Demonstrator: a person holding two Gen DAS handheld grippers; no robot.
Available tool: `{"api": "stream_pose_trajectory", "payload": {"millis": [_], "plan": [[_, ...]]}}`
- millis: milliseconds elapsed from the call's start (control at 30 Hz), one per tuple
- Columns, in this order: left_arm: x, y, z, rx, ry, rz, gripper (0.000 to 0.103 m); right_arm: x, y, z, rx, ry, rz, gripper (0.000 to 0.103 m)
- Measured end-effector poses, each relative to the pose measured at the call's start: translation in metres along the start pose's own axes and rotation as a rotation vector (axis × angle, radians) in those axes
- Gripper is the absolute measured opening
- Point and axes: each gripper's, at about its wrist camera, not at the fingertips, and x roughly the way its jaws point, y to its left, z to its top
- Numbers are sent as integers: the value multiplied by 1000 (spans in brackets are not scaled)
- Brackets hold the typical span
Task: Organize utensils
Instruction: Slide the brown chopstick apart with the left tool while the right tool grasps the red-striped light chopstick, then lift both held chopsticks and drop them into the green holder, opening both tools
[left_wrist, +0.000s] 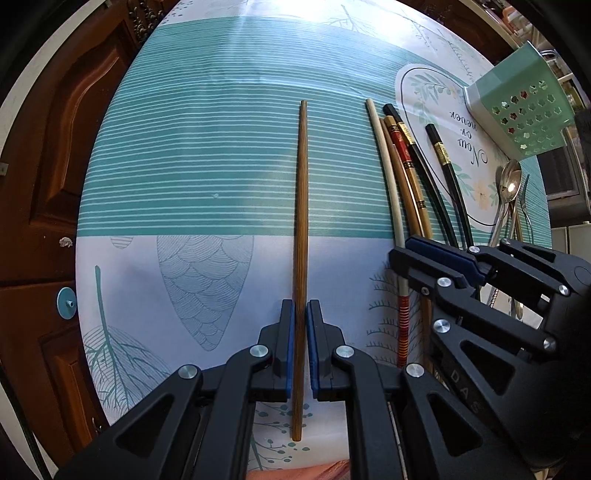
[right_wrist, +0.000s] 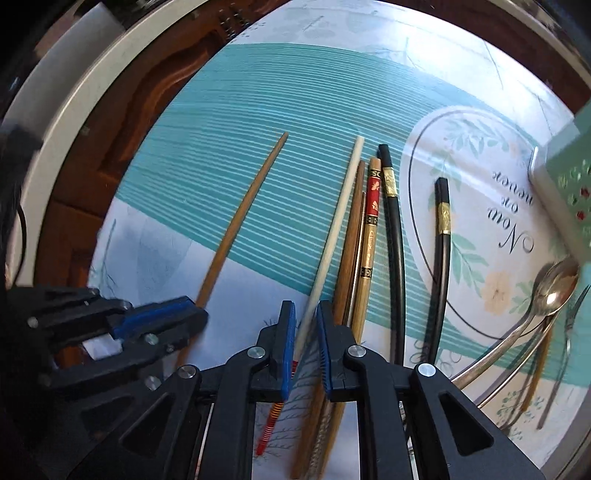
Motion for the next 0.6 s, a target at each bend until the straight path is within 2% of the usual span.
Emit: {"api": "stream_pose_trajectory", "payload": {"millis": [67, 167, 267, 467, 600], "plan": [[0, 3, -1, -12, -1, -3, 6, -2, 7, -5, -41, -18, -48, 8], [3, 0, 0, -4, 1, 11, 6, -4, 8, -8, -61, -22, -56, 7], [4, -5, -1, 4, -5, 27, 6, -9, -7, -12, -4, -19, 59, 5], [0, 3, -11, -51, -57, -31, 4, -35, -50, -28, 137, -74, 305, 5], [-14, -3, -18, -49, -125, -69, 4, -59, -76, -41, 186, -141, 395, 4]]}}
